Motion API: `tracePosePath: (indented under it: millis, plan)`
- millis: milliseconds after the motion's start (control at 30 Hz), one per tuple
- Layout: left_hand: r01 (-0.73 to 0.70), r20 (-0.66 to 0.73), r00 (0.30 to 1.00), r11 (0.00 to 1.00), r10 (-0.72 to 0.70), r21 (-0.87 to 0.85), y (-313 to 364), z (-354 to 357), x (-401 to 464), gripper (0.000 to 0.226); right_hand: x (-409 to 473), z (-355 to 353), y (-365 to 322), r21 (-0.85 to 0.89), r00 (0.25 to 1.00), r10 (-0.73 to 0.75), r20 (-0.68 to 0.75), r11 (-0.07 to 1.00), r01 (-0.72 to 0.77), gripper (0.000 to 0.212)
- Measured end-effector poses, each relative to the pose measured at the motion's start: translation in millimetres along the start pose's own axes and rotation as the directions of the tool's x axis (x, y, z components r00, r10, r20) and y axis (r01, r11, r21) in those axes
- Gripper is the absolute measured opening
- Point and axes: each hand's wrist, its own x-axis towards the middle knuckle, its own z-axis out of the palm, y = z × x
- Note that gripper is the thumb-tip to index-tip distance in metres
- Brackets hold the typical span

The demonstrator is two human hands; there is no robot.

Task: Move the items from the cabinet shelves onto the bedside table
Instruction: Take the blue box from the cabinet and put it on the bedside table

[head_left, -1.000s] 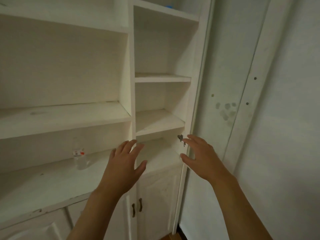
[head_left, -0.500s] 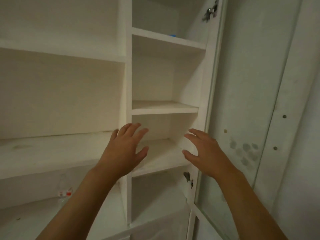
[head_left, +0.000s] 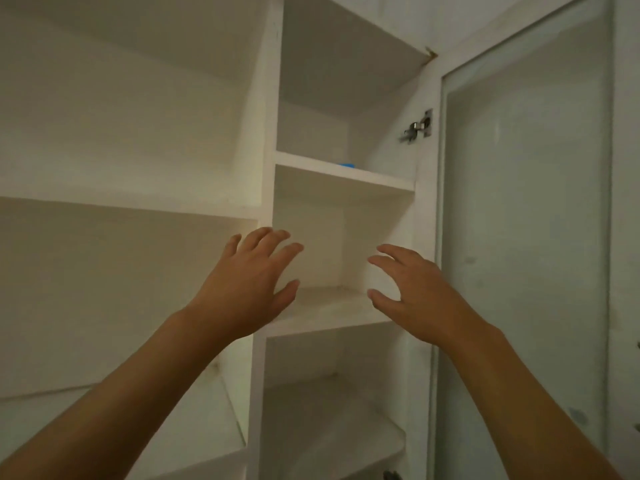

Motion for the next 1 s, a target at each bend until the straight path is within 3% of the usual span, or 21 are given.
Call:
tracePosePath:
  millis: [567, 733, 1000]
  plan:
    - [-0.154, -0.207, 0.961, 0.975, 0.185, 0.159, -63, 4, 124, 0.05, 161, -39, 4, -0.153, 0.997, -0.015, -0.071, 0.988, 0.004, 0.059]
    - [-0.1, -0.262, 0.954, 0.978, 0.147, 0.184, -68, -5, 155, 0.052, 202, -48, 17, -0.176, 0.992, -0.072, -0.107, 0.983, 0.052, 0.06]
    - [-0.063, -0.273, 0.953, 0.968, 0.132, 0.245, -71, 5, 162, 0.054, 274, -47, 31, -0.017, 0.997, -0.066, -0.044, 0.998, 0.065, 0.05]
